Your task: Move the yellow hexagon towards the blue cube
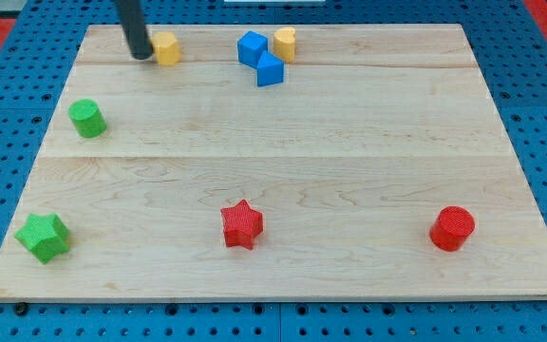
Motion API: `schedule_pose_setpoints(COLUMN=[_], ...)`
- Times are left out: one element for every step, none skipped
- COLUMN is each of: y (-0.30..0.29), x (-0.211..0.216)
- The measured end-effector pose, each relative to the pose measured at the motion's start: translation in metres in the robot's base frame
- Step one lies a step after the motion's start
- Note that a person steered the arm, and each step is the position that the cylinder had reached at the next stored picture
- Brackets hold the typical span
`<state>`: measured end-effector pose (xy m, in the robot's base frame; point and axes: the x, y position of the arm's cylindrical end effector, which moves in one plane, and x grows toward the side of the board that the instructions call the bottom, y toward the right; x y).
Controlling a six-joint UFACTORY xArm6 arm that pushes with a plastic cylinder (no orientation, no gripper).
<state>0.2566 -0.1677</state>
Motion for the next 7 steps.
schedule_pose_setpoints(y=[0.044,0.047,0.047,0.047,0.053,0.048,0.047], x=[-0.003,-0.007,-0.007,-0.013,-0.018,-0.022,-0.037])
